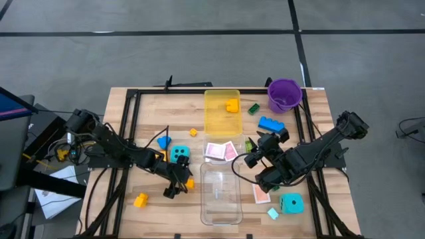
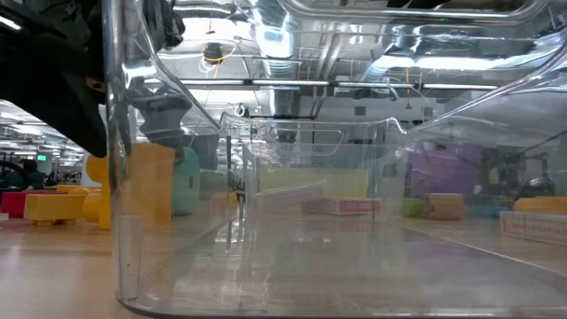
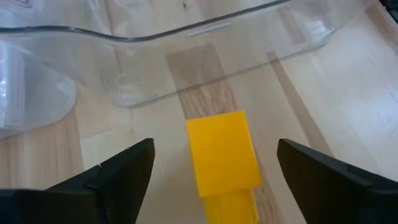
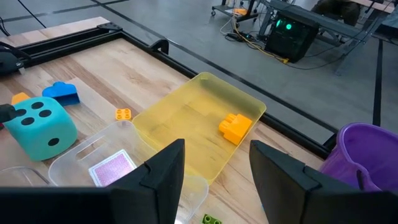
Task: Pick & Place Toys
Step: Put the yellow game piece into the yellow bin
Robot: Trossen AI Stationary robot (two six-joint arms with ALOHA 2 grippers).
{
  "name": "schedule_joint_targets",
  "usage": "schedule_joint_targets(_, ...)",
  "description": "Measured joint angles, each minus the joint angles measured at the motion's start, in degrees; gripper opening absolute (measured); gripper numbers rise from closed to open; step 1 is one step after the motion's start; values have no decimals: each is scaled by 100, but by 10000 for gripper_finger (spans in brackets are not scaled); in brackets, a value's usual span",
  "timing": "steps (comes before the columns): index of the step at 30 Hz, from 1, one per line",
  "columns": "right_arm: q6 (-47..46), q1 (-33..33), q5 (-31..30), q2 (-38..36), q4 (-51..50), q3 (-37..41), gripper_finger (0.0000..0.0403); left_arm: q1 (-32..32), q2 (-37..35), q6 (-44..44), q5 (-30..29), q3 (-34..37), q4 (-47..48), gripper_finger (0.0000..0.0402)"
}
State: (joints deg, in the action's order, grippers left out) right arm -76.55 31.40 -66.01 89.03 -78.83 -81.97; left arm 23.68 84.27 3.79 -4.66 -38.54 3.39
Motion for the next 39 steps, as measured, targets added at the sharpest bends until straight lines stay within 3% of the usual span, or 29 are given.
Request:
schedule_joint_targets(5,0,0,-1,0,-1,0,173,0,-2,15,-3,-2,25,289)
schedule_joint_targets(18,0,0,1,0,0,0,173,0,-7,166,-3,-2,21,131)
schedule_joint_targets(28,0,0,3,0,-2,0,173,-2,-47,159,-3,-7,34,152)
schedule_joint_targets(32,2,0,18,0,-2,0,173,-1,-89,162,-1,-9,90,135)
schedule_joint_targets(39,2,2,19,-2,-9,-2,173,1,-632,159,10,-7,437,138)
